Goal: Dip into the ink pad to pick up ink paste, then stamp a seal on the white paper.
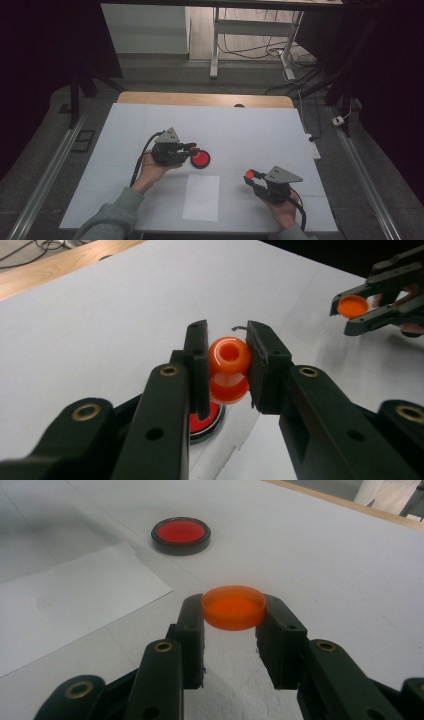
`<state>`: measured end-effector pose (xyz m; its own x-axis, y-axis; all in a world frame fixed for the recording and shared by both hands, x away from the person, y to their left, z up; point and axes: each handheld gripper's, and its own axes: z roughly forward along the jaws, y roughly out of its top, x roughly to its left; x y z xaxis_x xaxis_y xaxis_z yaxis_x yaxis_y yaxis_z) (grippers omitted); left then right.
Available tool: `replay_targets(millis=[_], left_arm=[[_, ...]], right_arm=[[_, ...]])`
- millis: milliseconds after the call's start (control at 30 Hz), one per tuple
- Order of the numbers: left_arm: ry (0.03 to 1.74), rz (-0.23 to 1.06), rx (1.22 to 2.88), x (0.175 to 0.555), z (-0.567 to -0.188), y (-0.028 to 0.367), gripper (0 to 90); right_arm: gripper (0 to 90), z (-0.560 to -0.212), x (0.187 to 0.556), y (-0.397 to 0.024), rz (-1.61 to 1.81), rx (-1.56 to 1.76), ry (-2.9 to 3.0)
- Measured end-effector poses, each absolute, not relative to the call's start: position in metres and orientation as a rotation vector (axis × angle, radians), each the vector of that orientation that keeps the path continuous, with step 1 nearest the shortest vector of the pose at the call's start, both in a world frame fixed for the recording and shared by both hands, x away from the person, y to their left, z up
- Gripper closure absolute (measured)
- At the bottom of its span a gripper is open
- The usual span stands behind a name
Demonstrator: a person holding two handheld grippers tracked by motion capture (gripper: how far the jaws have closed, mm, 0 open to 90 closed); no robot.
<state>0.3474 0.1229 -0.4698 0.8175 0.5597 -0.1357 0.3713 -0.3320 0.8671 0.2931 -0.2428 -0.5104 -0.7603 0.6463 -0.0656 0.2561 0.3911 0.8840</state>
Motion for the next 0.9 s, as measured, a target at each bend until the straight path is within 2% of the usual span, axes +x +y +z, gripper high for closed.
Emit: replay_targets(millis=[900], left_arm=[[0.616, 0.168, 1.957, 0.326, -0.456, 0.123, 72.4]], right_arm=[[64.1, -0.511, 0.294, -0.241, 1.326, 0.772, 2.261]])
